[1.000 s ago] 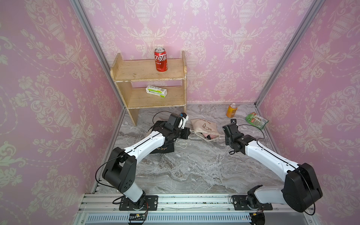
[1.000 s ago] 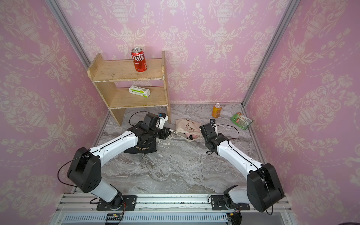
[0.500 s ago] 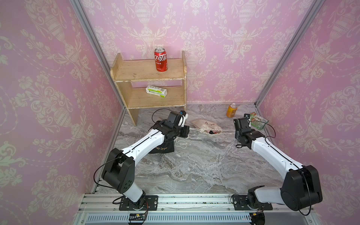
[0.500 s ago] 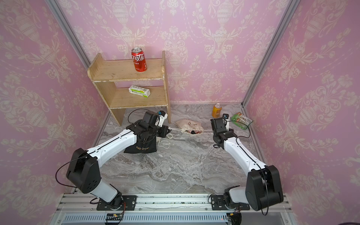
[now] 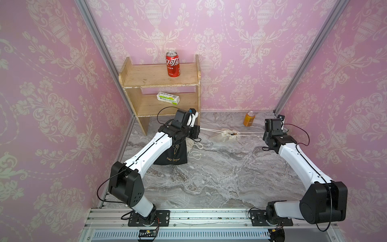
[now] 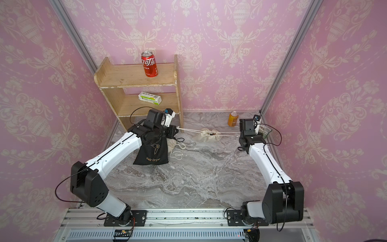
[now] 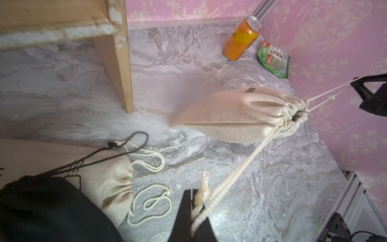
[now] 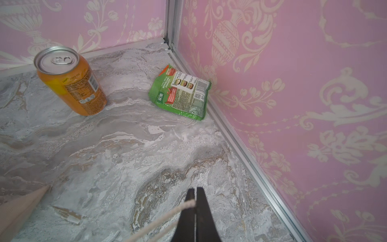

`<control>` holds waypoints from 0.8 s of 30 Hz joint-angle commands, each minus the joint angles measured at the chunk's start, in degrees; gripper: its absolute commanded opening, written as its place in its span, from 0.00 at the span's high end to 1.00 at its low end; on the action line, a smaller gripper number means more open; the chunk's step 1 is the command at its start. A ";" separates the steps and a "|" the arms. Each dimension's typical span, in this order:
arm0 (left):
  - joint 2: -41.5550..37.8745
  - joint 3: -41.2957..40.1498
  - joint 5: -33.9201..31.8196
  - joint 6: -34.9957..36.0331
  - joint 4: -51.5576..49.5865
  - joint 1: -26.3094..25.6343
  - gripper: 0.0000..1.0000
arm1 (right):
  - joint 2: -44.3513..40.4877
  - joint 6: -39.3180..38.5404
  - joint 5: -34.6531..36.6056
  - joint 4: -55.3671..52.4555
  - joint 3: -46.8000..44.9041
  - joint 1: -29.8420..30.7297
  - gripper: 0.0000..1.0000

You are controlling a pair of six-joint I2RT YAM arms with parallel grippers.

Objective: Pack away hair dryers
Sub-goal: Pull the drawstrings on both sides of the drawstring bag.

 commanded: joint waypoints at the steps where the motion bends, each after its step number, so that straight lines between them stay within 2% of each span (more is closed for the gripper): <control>1: 1.33 4.21 -4.27 2.70 -4.89 2.61 1.00 | 1.36 -0.69 3.75 -1.55 3.20 -1.79 1.00; 8: 2.76 8.25 -3.98 4.20 -8.02 4.48 1.00 | 1.71 -0.77 2.79 -2.18 6.25 -3.85 1.00; 19: 2.41 4.86 -3.24 4.65 -8.41 10.11 1.00 | 3.03 -1.21 1.43 -1.83 7.39 -7.00 1.00; 24: 3.29 4.08 -2.48 4.27 -7.48 10.97 1.00 | 4.33 -1.05 -0.18 -2.01 8.80 -7.10 1.00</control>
